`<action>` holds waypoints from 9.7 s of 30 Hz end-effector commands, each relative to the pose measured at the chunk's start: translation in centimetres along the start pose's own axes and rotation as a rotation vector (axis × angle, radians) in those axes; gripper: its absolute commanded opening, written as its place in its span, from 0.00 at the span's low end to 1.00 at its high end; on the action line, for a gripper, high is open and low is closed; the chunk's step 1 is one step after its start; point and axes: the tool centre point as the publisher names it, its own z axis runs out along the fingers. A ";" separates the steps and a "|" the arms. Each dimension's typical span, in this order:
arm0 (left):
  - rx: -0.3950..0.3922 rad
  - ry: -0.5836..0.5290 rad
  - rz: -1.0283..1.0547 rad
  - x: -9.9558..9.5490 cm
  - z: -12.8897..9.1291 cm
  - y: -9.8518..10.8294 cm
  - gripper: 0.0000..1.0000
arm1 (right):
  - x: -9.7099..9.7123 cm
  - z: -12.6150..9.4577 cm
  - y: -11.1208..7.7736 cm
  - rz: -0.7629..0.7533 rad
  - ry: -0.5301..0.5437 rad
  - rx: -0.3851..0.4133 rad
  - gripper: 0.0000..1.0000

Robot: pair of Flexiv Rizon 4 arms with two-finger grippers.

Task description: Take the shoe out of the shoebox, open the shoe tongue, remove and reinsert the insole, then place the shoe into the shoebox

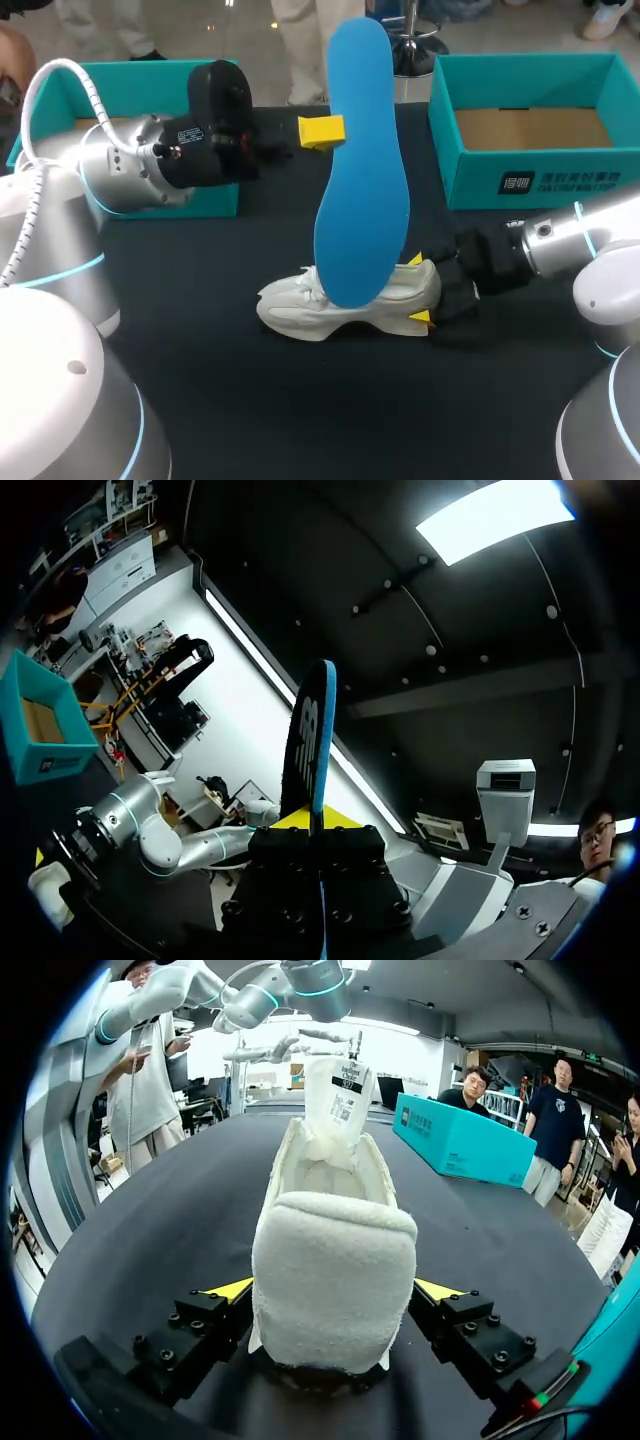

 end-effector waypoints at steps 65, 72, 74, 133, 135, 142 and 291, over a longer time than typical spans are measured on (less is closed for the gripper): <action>0.002 0.000 0.001 0.0 0.1 0.0 0.00 | 0.2 -4.5 6.2 0.215 -0.063 0.935 1.00; 0.002 0.000 0.001 0.0 0.1 0.0 0.00 | 0.2 -4.5 6.2 0.215 -0.063 0.935 1.00; 0.002 0.000 0.001 0.0 0.1 0.0 0.00 | 0.2 -4.5 6.2 0.215 -0.063 0.935 1.00; 0.002 0.000 0.001 0.0 0.1 0.0 0.00 | 1.1 -8.5 8.7 0.174 -0.074 1.036 1.00; 0.002 0.000 0.001 0.0 0.1 0.0 0.00 | 1.1 -8.5 8.7 0.174 -0.074 1.036 1.00; 0.002 0.000 0.001 0.0 0.1 0.0 0.00 | -0.8 -7.3 8.8 0.166 -0.075 1.035 1.00; 0.002 0.000 0.001 0.0 0.1 0.0 0.00 | -2.5 1.8 7.6 0.558 0.072 0.831 0.00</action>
